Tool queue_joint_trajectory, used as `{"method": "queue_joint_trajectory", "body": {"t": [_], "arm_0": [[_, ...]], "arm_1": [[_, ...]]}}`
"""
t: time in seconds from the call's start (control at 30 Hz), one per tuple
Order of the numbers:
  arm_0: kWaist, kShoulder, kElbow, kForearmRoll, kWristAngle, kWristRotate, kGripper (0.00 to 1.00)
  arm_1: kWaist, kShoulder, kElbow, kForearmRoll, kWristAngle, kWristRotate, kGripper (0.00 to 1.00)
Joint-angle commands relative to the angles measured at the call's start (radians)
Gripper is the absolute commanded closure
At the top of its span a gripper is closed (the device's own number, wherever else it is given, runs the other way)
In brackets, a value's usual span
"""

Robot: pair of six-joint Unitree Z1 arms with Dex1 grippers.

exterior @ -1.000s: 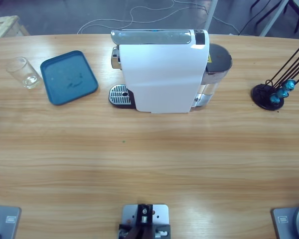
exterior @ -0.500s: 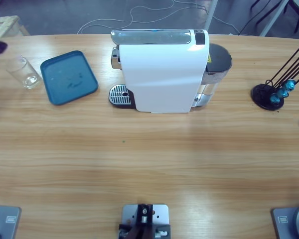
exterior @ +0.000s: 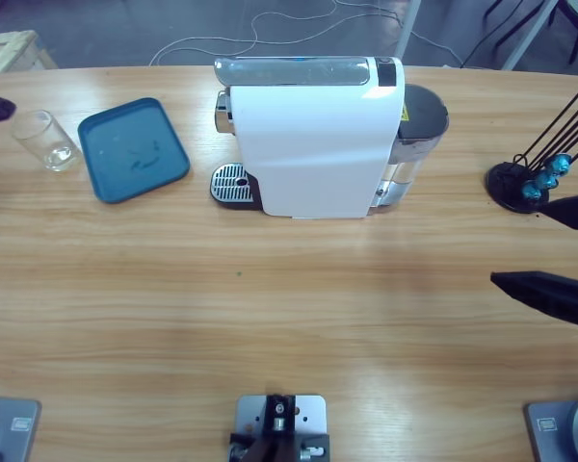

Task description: Pour coffee

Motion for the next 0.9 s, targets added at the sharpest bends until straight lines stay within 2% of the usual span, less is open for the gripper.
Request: {"method": "queue_joint_trajectory", "body": {"t": [0.03, 0.4, 0.9], "arm_0": [[0.018, 0.147, 0.033, -0.072, 0.024, -0.009, 0.013], [0.018, 0.257, 0.035, -0.205, 0.034, -0.007, 0.013], [0.023, 0.404, 0.041, -0.310, 0.048, -0.030, 0.013]], "arm_1": [[-0.004, -0.040, 0.060, -0.021, 0.018, 0.009, 0.000], [-0.004, -0.045, 0.078, -0.031, 0.017, 0.009, 0.000], [-0.004, -0.052, 0.091, -0.042, 0.013, 0.009, 0.000]]}}
